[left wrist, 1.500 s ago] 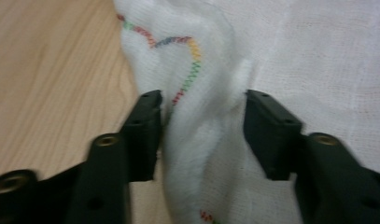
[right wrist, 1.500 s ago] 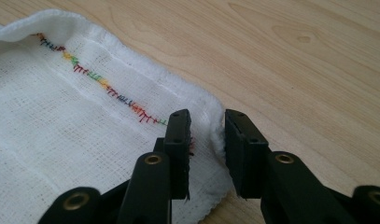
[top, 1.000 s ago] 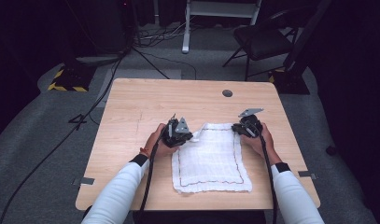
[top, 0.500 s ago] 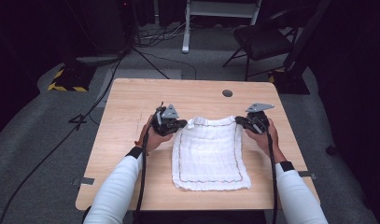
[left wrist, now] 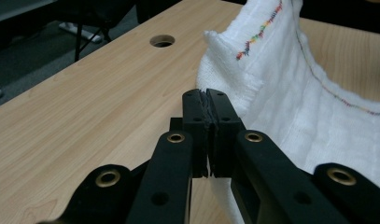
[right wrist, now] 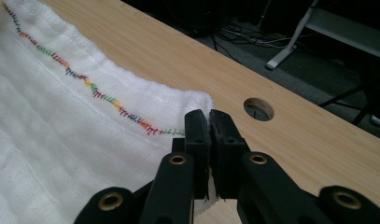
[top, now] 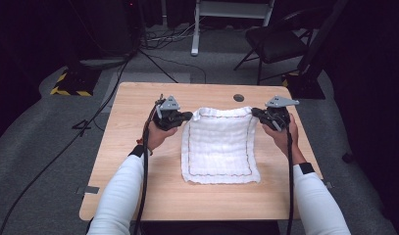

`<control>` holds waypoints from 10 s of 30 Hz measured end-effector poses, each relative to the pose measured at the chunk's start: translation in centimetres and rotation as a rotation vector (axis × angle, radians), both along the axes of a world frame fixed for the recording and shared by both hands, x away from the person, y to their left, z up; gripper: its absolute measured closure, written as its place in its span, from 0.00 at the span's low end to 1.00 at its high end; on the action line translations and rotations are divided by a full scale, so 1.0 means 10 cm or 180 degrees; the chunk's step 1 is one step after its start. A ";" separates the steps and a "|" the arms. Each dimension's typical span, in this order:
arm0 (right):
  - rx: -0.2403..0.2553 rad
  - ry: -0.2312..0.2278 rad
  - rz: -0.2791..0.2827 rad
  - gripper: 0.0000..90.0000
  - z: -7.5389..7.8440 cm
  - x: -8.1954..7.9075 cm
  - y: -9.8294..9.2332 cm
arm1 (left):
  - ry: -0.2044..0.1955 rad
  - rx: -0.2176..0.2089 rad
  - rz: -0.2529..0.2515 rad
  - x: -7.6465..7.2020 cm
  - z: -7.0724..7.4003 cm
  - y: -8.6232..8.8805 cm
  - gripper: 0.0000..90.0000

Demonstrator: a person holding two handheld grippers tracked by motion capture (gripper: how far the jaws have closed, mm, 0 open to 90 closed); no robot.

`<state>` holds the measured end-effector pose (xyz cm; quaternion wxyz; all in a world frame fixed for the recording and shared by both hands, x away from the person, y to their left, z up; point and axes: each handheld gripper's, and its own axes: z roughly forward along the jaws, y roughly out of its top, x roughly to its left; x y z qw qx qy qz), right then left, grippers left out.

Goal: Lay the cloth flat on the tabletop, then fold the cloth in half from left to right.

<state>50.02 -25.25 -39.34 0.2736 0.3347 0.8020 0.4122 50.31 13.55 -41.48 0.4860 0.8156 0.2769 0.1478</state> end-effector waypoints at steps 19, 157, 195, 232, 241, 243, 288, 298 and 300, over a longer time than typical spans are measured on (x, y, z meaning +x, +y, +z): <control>-0.0260 0.0351 -0.0108 0.65 -0.34 0.09 0.00 | 0.0266 0.0611 0.0178 -0.08 -0.36 -0.09 0.56; -0.0170 0.0080 0.1295 0.97 -0.38 -1.20 1.01 | 0.0265 0.0444 0.0559 0.66 -0.12 -0.85 0.97; -0.0247 0.0317 0.0652 0.94 -0.57 -1.39 0.07 | 0.0303 0.0631 0.0332 0.73 -0.32 -1.89 0.83; -0.0468 0.0830 0.0475 0.49 -0.90 -0.88 -0.11 | 0.0491 0.1128 -0.0605 -0.72 -0.72 -1.39 0.30; -0.0506 0.0862 0.0502 0.50 -0.92 -0.91 -0.08 | 0.0496 0.1144 -0.0608 -0.78 -0.74 -1.32 0.31; -0.0491 0.0879 0.0571 0.51 -0.92 -0.96 -0.05 | 0.0499 0.1169 -0.0646 -0.81 -0.73 -1.28 0.32; -0.0249 0.0605 0.0050 0.50 -0.60 -0.27 -0.02 | 0.0394 0.0936 -0.0117 -0.16 -0.49 -1.03 0.27; -0.0245 0.0592 -0.0104 0.54 -0.59 0.18 0.14 | 0.0496 0.0894 0.0281 0.34 -0.62 -1.16 0.29; -0.0314 0.0614 -0.0132 0.55 -0.62 0.24 0.18 | 0.0526 0.0845 0.0363 0.41 -0.63 -1.15 0.30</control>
